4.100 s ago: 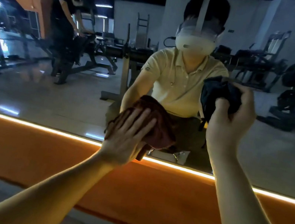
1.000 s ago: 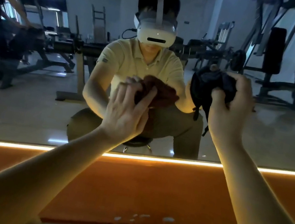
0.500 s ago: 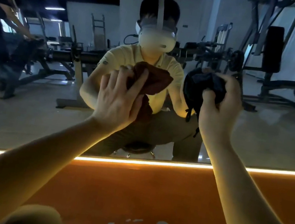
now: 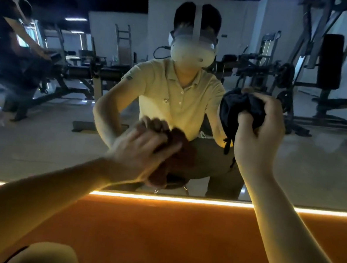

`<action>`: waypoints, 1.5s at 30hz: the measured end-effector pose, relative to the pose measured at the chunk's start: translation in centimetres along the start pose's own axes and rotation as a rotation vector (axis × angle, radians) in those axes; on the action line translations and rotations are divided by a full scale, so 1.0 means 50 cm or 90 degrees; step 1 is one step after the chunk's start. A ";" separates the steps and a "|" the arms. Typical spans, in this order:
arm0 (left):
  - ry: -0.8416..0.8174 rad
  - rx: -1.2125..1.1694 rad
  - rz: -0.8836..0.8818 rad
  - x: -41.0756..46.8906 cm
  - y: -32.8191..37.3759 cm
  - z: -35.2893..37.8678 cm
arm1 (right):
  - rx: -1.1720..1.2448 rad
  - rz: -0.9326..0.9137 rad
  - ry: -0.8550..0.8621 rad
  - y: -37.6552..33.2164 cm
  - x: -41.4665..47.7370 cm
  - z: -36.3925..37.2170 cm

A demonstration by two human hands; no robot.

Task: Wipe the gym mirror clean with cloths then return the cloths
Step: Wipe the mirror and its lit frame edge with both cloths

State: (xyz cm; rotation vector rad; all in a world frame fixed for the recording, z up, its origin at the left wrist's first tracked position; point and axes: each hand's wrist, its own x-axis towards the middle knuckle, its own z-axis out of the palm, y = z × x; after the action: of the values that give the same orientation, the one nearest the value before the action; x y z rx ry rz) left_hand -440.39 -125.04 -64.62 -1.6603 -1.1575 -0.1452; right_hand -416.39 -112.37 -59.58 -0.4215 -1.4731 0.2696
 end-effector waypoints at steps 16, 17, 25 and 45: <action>-0.149 -0.037 0.107 -0.038 0.135 0.041 | 0.076 0.050 0.033 0.016 0.012 -0.011; -0.102 -0.039 0.063 -0.010 0.108 0.031 | 0.077 0.055 0.037 0.015 0.012 -0.013; 0.149 -0.097 -0.255 0.162 0.115 0.009 | 0.090 0.121 0.129 0.048 0.031 -0.058; -0.073 -0.114 -0.403 -0.195 0.108 -0.054 | 0.158 0.136 0.075 0.022 0.026 -0.021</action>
State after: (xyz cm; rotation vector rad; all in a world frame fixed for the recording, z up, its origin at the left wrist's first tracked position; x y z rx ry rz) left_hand -440.36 -132.98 -72.93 -1.4108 -1.7729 -0.5718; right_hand -415.15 -110.95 -58.92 -0.3867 -1.2610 0.5821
